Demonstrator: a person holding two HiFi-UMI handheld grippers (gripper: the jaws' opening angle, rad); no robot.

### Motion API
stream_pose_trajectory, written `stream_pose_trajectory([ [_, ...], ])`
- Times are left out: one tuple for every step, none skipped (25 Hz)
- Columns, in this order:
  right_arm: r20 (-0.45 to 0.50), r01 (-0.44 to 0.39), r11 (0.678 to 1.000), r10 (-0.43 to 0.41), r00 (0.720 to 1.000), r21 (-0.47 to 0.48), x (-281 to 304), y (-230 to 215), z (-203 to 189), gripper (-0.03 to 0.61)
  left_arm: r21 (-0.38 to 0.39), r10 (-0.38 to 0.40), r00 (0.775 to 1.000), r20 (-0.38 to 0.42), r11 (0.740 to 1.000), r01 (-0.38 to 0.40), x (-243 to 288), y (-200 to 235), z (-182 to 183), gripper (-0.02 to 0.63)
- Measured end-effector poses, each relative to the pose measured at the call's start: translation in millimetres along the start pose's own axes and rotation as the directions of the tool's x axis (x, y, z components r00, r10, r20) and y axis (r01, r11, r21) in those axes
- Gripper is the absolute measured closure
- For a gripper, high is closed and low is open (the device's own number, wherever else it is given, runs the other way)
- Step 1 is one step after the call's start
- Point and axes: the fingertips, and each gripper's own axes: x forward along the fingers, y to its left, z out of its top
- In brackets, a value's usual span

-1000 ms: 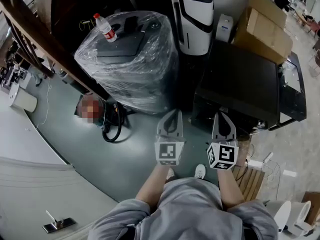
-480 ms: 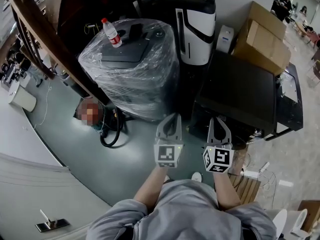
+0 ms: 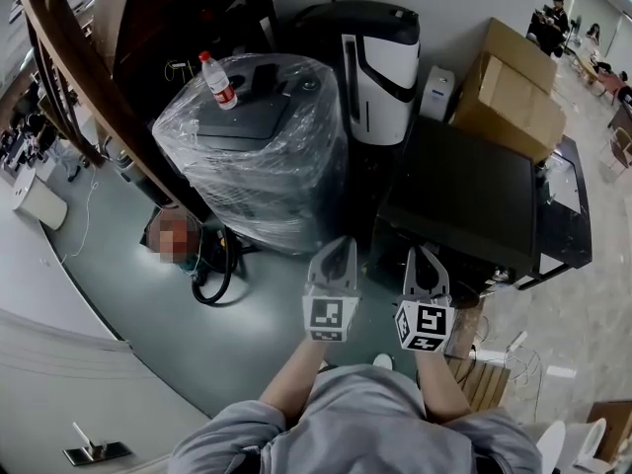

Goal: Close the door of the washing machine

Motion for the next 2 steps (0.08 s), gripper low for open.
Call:
stream_pose_trajectory([
  [-0.001,0.0,1.0,0.0,1.0,0.001,-0.3,-0.4,-0.5,0.58,0.001,-0.002,1.0,-0.001,1.0,0.002,0.2,-0.8,-0.3,0.615],
  [-0.003,0.0,1.0,0.0,1.0,0.001,-0.5,-0.7,-1.1,0.58,0.002,-0.004,1.0,-0.003,1.0,0.004,0.5,-1.6,-0.7,0.615],
])
